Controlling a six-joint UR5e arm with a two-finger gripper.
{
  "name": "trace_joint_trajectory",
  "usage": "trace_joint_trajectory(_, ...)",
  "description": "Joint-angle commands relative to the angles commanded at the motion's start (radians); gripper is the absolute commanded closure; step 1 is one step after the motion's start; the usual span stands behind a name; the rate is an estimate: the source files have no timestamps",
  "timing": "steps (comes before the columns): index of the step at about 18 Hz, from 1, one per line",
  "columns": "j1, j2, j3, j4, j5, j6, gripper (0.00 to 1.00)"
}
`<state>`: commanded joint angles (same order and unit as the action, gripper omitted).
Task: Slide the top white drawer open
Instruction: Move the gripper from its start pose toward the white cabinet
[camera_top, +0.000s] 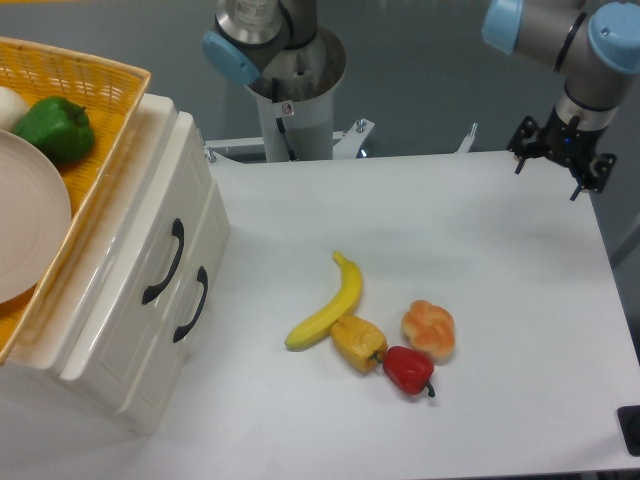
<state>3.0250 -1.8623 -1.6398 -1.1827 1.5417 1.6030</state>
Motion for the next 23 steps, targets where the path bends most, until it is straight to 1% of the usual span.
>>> trace_joint_trajectory(4, -0.006, 0.0, 0.0, -0.006, -0.002, -0.002, 0.0)
trace_joint_trajectory(7, -0.025, -0.003, -0.002, -0.015, 0.0, -0.009, 0.0)
trace_joint_trajectory(9, -0.018, -0.003, -0.017, -0.014, -0.003, -0.06, 0.0)
trace_joint_trajectory(10, -0.021, 0.003, -0.031, -0.014, -0.005, -0.086, 0.0)
trace_joint_trajectory(12, -0.035, 0.034, -0.046, -0.018, -0.006, -0.123, 0.0)
trace_joint_trajectory(13, -0.057, 0.047, -0.055, -0.028, 0.0, -0.164, 0.0)
trace_joint_trajectory(16, -0.116, 0.06, -0.066, -0.043, 0.003, -0.334, 0.0)
trace_joint_trajectory(19, -0.213, 0.054, -0.058, -0.044, 0.005, -0.432, 0.0)
trace_joint_trajectory(21, -0.282, 0.051, -0.055, -0.057, 0.005, -0.513, 0.0)
trace_joint_trajectory(23, -0.339, 0.048, -0.049, -0.061, -0.003, -0.561, 0.0)
